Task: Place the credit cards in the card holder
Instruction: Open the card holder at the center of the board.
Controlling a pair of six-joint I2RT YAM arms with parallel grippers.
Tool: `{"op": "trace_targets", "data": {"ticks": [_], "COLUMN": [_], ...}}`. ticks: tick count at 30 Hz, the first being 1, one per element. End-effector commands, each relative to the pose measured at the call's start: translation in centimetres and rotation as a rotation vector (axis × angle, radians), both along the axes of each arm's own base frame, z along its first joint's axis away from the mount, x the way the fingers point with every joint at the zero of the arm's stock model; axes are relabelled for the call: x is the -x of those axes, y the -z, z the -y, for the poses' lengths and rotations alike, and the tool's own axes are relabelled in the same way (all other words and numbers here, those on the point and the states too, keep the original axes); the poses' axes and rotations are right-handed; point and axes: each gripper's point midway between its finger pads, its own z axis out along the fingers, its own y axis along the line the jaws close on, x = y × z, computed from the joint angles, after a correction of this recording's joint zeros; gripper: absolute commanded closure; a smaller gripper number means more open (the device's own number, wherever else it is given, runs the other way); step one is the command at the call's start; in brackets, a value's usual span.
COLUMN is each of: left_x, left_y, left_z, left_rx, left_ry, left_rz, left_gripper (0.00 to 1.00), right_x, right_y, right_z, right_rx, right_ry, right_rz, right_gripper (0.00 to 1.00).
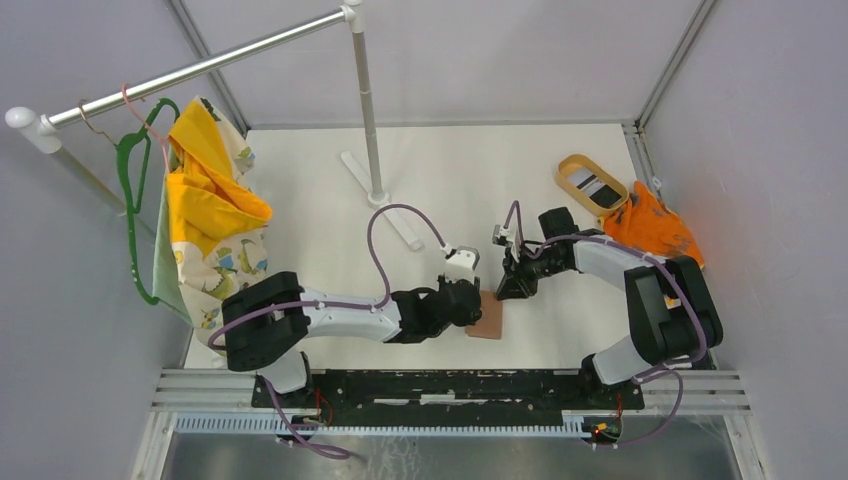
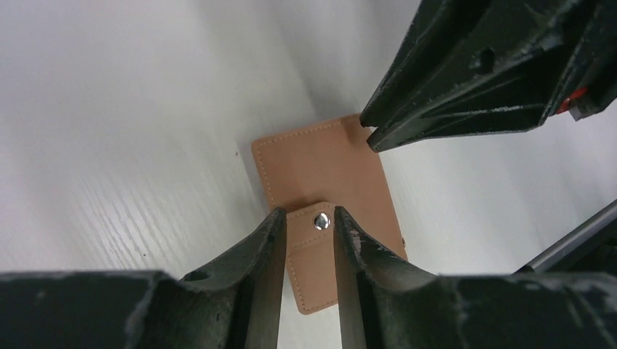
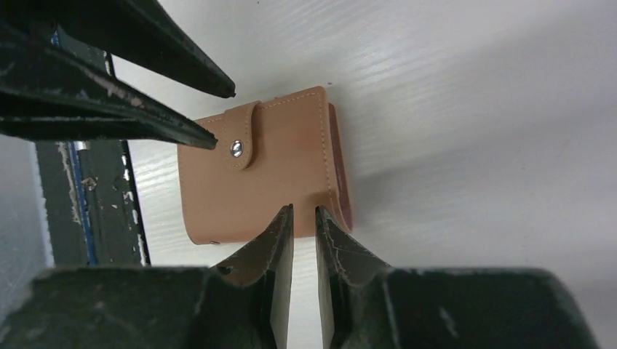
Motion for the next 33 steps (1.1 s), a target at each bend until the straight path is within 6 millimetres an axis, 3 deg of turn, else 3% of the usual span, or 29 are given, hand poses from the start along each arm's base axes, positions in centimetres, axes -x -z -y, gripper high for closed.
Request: {"op": "trace_targets", "data": {"ticks": [1,7,14,26,33], "left_x": [0.0,0.6,0.9,0.8,0.8], "left_y": [-0.3,0.2,-0.1,2.6,3.3], "left_z": [-0.3,-0.2,1.8,1.7,-0.1], "left_rx": [-0.102,-0.253,-0.329,-0.451,-0.499], "left_ry": [-0.072,-0.109,-0.093,-0.099,-0.133], "left_rz": [0.053,0.101,0.153,0.143,0.145], "left_gripper": [0.63,0.62,0.56,0.51,0.65], "right_x": [0.9,1.2,1.2,1.3,1.1], "right_y": [-0.9,0.3,1.2,1.5,1.9], "right_z": [-1.5,-2.1,-2.0,-1.9,-1.8], "right_rx": [-0.082,-0.037,-0.008,0.001,0.018], "right_ry": [-0.016,-0.020,-0.012,-0.007,0.002], "right_rz": [-0.092,-0.126,-0.144,-0.152,-0.157], "right_gripper": [0.79,0.80,0.80,0.80,0.80]}}
